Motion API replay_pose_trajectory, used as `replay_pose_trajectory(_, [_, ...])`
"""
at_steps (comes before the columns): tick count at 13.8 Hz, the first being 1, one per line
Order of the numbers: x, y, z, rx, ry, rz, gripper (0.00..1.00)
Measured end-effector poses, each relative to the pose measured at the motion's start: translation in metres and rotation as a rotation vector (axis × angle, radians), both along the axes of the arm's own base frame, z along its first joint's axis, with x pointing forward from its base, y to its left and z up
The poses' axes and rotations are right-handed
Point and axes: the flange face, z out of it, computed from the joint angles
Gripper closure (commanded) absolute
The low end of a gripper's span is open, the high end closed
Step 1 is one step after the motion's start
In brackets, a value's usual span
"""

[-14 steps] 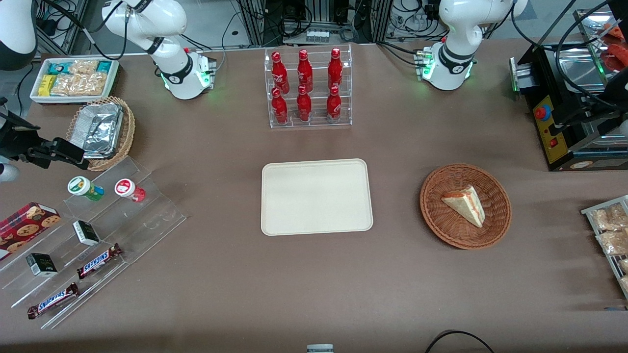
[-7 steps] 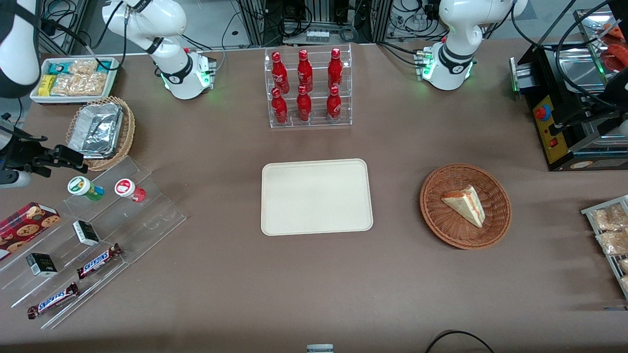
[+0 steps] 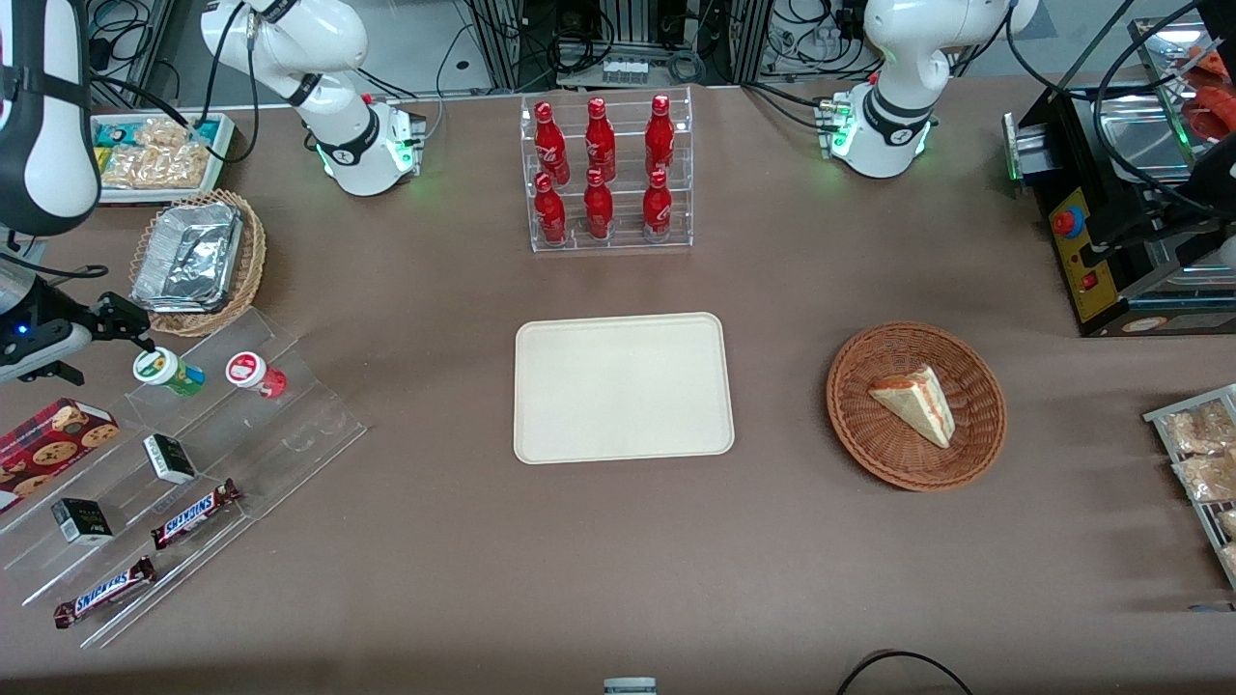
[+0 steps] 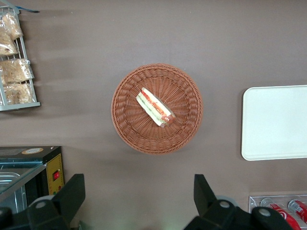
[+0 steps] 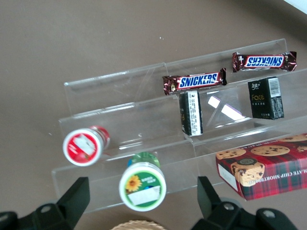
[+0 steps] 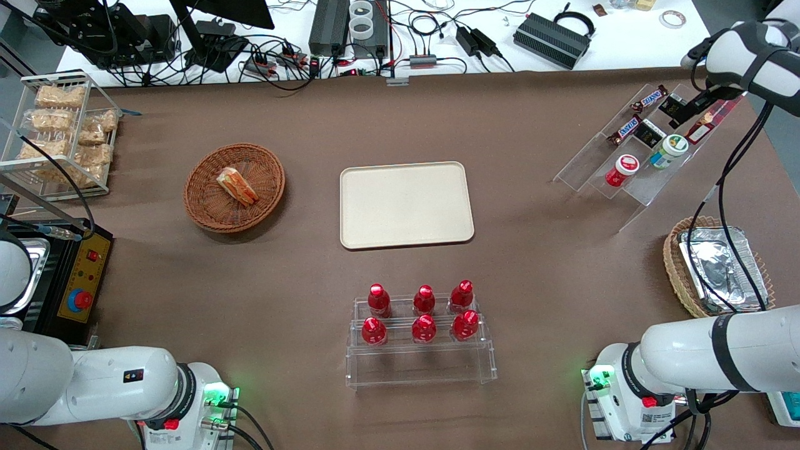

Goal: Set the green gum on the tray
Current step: 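Move the right gripper down toward the green-capped gum bottle on the acrylic rack, then close the right gripper on the green-capped gum bottle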

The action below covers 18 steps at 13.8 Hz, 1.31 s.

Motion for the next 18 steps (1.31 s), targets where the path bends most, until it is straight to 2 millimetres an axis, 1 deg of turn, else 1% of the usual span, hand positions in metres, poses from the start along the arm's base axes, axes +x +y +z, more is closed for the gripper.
replay_pose_trajectory(3, [-0.005, 0.001, -0.018, -0.007, -0.002, 0.035, 0.00])
replay_pose_trajectory(8, [-0.013, 0.003, -0.049, -0.013, -0.001, 0.042, 0.00])
replay_pose_trajectory(16, [-0.010, 0.001, -0.067, -0.017, 0.012, 0.040, 0.01])
replay_pose_trajectory(17, [-0.011, 0.000, -0.069, -0.017, 0.015, 0.039, 0.02])
replay_pose_trajectory(18, [-0.011, 0.000, -0.070, -0.016, 0.016, 0.037, 0.06])
